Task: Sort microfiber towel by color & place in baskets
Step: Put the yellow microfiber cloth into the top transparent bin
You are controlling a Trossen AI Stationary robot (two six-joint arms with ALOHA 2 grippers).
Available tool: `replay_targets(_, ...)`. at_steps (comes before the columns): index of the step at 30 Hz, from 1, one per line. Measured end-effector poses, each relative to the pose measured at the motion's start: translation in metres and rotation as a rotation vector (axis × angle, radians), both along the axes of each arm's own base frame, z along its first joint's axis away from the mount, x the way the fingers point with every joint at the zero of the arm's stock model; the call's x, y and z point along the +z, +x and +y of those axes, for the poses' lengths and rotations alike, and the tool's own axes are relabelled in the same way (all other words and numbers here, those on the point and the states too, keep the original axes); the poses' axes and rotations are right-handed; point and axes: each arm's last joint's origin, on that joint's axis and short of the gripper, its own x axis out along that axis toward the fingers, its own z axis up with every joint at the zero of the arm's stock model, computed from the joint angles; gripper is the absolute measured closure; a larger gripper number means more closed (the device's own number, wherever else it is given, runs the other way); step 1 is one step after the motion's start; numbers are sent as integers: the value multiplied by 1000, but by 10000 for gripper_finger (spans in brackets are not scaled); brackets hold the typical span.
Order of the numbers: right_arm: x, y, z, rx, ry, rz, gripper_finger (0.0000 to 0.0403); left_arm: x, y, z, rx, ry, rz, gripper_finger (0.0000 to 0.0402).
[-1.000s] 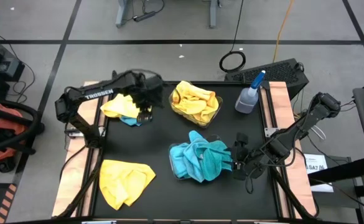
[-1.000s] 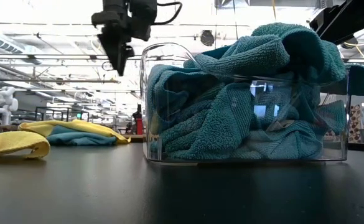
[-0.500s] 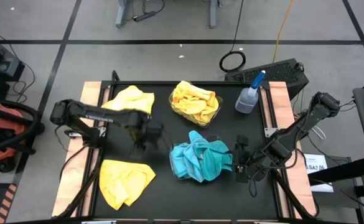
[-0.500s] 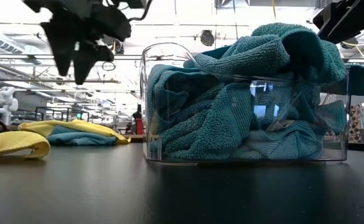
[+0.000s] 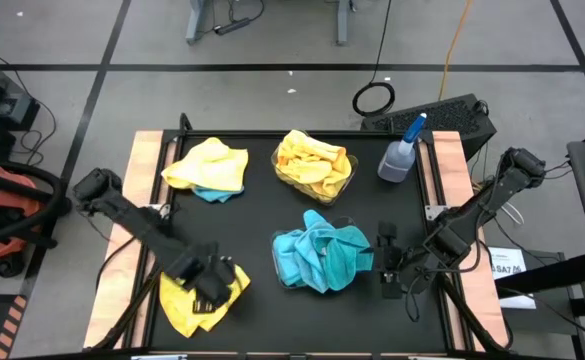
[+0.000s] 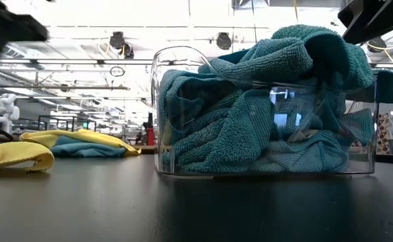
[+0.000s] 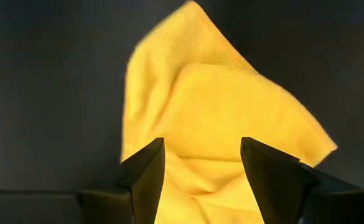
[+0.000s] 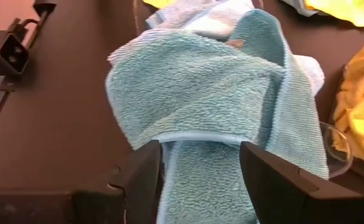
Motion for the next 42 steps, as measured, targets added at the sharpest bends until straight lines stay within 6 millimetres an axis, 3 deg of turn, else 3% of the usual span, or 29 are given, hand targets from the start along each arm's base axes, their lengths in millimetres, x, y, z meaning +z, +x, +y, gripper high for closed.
replay_targets(5,0,-3,4,25,0,0,188,0,-25,-32,117,25,-80,185)
replay_targets(11,1,-6,9,44,6,-12,188,-9,-51,-57,250,69,-100,178)
replay_targets(19,2,-8,13,58,14,-30,188,-34,-67,-75,372,169,-70,76)
replay_targets(22,2,-8,13,57,13,-30,188,-37,-66,-75,404,194,-117,44)
replay_targets(26,2,-8,13,58,10,-31,188,-48,-67,-71,462,213,-165,32)
replay_targets(32,2,-8,13,66,0,-30,188,-82,-73,-61,513,164,-161,32)
replay_targets(38,2,-8,13,86,-16,-27,188,-98,-75,-53,545,116,-161,33)
replay_targets(42,2,-8,13,83,-12,-28,188,-103,-72,-52,527,88,-164,71)
